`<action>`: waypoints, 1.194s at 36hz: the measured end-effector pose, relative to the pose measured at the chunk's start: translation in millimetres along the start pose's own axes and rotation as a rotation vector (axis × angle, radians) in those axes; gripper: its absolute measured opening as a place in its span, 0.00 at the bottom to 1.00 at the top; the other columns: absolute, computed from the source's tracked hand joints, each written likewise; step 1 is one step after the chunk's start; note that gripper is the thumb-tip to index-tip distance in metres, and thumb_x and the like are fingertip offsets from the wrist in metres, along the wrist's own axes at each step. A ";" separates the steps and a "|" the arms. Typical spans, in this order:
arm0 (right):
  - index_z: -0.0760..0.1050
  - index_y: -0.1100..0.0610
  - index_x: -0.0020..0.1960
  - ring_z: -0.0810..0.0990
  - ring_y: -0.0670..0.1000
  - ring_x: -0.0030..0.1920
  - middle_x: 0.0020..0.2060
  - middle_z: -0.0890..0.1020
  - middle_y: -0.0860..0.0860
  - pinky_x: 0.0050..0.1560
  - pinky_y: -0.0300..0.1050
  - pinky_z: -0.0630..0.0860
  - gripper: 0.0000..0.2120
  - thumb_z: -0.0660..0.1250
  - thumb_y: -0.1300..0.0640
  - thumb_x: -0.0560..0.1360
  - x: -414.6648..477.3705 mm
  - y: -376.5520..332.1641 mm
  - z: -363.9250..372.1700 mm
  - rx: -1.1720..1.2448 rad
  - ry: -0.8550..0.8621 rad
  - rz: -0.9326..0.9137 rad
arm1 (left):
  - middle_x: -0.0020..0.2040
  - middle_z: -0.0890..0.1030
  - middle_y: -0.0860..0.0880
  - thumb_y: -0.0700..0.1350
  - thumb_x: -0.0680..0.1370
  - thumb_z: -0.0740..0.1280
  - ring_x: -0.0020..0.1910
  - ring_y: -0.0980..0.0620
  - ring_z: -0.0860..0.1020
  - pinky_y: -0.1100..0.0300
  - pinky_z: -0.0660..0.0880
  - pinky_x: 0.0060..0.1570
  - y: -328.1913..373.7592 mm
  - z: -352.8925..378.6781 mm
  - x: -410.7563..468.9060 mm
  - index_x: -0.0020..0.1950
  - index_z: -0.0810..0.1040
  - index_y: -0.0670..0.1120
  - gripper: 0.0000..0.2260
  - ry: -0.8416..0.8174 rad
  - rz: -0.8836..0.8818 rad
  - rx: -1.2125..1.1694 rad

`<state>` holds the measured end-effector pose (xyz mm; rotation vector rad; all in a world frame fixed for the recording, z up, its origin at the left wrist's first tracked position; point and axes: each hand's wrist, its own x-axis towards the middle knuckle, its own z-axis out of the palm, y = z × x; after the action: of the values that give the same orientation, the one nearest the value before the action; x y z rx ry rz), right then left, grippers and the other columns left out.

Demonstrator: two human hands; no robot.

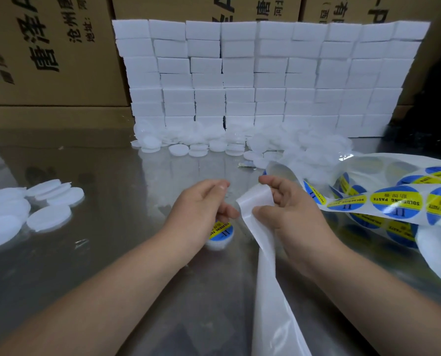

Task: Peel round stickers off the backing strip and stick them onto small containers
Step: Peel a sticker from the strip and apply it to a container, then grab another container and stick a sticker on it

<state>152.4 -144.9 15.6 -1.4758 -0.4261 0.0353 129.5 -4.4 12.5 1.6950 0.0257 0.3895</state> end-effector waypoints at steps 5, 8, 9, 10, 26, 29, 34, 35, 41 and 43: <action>0.71 0.49 0.46 0.77 0.51 0.41 0.43 0.78 0.52 0.44 0.47 0.73 0.20 0.61 0.74 0.69 0.1 0.9 0.9 0.061 -0.003 -0.007 | 0.30 0.82 0.51 0.43 0.79 0.59 0.29 0.56 0.80 0.65 0.75 0.35 6.6 1.9 -2.3 0.45 0.76 0.52 0.08 -0.040 -0.110 -0.165; 0.71 0.50 0.46 0.76 0.50 0.41 0.43 0.78 0.52 0.43 0.44 0.72 0.21 0.61 0.76 0.69 0.1 1.0 0.7 0.081 -0.039 -0.015 | 0.44 0.83 0.47 0.43 0.78 0.62 0.37 0.51 0.82 0.58 0.76 0.44 8.5 1.1 -2.0 0.50 0.76 0.49 0.05 -0.051 -0.149 -0.310; 0.70 0.50 0.46 0.76 0.48 0.41 0.44 0.77 0.50 0.43 0.43 0.72 0.21 0.61 0.76 0.69 -0.2 1.7 0.7 0.079 -0.056 -0.014 | 0.48 0.82 0.45 0.42 0.77 0.62 0.39 0.48 0.81 0.55 0.76 0.46 9.5 0.6 -2.0 0.51 0.76 0.48 0.05 -0.047 -0.160 -0.368; 0.70 0.49 0.46 0.76 0.48 0.42 0.45 0.77 0.49 0.43 0.42 0.71 0.21 0.61 0.76 0.69 -0.4 2.7 0.4 0.074 -0.072 -0.010 | 0.49 0.81 0.44 0.42 0.77 0.63 0.40 0.47 0.81 0.55 0.77 0.45 10.5 0.1 -1.9 0.53 0.76 0.47 0.06 -0.039 -0.169 -0.422; 0.75 0.52 0.47 0.79 0.50 0.37 0.41 0.83 0.52 0.45 0.50 0.76 0.13 0.67 0.67 0.68 -5.5 3.1 5.3 -0.126 -0.144 0.035 | 0.44 0.82 0.46 0.31 0.75 0.61 0.34 0.54 0.81 0.64 0.77 0.32 8.5 -3.9 3.8 0.50 0.76 0.49 0.14 0.042 -0.124 -0.458; 0.77 0.55 0.47 0.81 0.45 0.38 0.41 0.83 0.50 0.40 0.39 0.77 0.11 0.64 0.69 0.71 -5.6 1.2 7.7 -0.050 -0.168 0.060 | 0.44 0.81 0.46 0.31 0.75 0.61 0.36 0.51 0.81 0.61 0.78 0.37 5.6 -5.1 4.0 0.48 0.77 0.49 0.13 0.048 -0.116 -0.413; 0.76 0.54 0.36 0.76 0.44 0.30 0.29 0.81 0.47 0.38 0.42 0.74 0.09 0.63 0.53 0.73 -9.2 1.2 7.1 -0.297 -0.097 0.051 | 0.46 0.82 0.49 0.33 0.75 0.63 0.40 0.53 0.80 0.62 0.77 0.40 -2.6 -5.2 6.0 0.49 0.78 0.50 0.13 0.089 -0.084 -0.263; 0.73 0.55 0.30 0.73 0.45 0.27 0.24 0.77 0.46 0.35 0.42 0.71 0.15 0.62 0.49 0.72 -10.1 1.0 6.7 -0.376 -0.049 0.059 | 0.46 0.82 0.50 0.34 0.75 0.64 0.41 0.54 0.81 0.63 0.77 0.41 -3.9 -5.2 6.5 0.51 0.78 0.50 0.12 0.103 -0.075 -0.233; 0.63 0.57 0.27 0.64 0.50 0.27 0.23 0.66 0.51 0.32 0.44 0.62 0.21 0.57 0.45 0.73 -11.0 -3.1 9.7 -0.601 0.099 0.001 | 0.50 0.81 0.54 0.42 0.77 0.64 0.47 0.57 0.80 0.65 0.75 0.47 -9.9 -7.1 8.8 0.54 0.79 0.52 0.09 0.108 -0.055 -0.091; 0.61 0.55 0.26 0.62 0.48 0.26 0.21 0.63 0.48 0.31 0.44 0.60 0.20 0.58 0.47 0.73 -12.4 -2.0 10.1 -0.648 0.101 -0.017 | 0.48 0.80 0.58 0.41 0.77 0.63 0.45 0.62 0.78 0.68 0.74 0.48 -10.7 -6.8 7.5 0.53 0.79 0.53 0.10 0.084 -0.055 -0.069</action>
<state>137.5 -139.0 14.7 -2.0998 -0.3847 -0.2086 136.9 5.6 4.7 1.6058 0.1190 0.4156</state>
